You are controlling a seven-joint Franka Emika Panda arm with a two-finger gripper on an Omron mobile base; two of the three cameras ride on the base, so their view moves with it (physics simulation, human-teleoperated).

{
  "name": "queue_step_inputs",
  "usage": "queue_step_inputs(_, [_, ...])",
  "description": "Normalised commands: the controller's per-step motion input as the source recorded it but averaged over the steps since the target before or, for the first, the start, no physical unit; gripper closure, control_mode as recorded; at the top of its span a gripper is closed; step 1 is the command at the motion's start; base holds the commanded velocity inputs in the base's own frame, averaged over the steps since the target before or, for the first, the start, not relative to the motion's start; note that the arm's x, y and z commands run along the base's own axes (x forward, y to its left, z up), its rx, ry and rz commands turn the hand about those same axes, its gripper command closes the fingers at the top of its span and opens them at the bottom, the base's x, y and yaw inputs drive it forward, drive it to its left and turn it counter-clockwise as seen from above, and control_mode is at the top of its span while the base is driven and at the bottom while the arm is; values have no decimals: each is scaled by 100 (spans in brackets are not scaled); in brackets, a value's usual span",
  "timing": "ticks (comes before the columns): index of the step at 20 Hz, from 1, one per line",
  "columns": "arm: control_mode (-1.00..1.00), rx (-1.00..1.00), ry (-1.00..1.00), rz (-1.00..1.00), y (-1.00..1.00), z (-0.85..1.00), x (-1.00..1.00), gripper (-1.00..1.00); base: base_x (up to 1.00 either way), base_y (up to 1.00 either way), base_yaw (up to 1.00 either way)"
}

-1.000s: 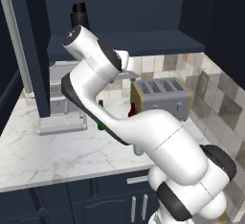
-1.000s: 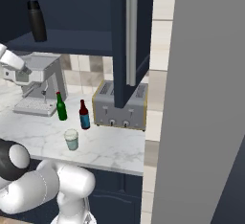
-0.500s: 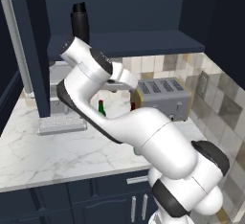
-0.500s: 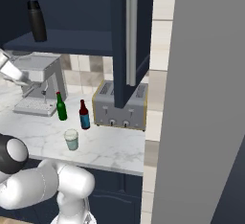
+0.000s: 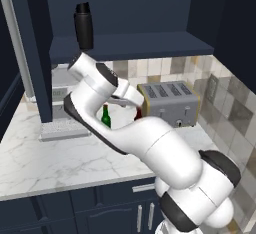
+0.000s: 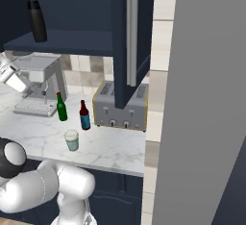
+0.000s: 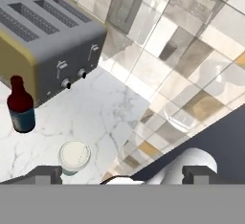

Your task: Sort all alcoholic drinks to one cabinet, and non-alcoholic drinks to the other.

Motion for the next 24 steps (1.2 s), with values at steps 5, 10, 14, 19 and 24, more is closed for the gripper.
queue_step_inputs(5, [-100, 0, -1, -9, -10, -39, 0, -100, 0, 0, 0])
queue_step_inputs(10, [-100, 0, -6, -8, -13, -37, -13, -100, 0, 0, 0])
queue_step_inputs(14, [-100, 0, -9, -8, -8, -28, -18, -100, 0, 0, 0])
queue_step_inputs(19, [-100, 0, -12, -6, 0, -14, -3, -100, 0, 0, 0])
queue_step_inputs(24, [-100, 0, -11, -5, 0, -6, 0, -100, 0, 0, 0])
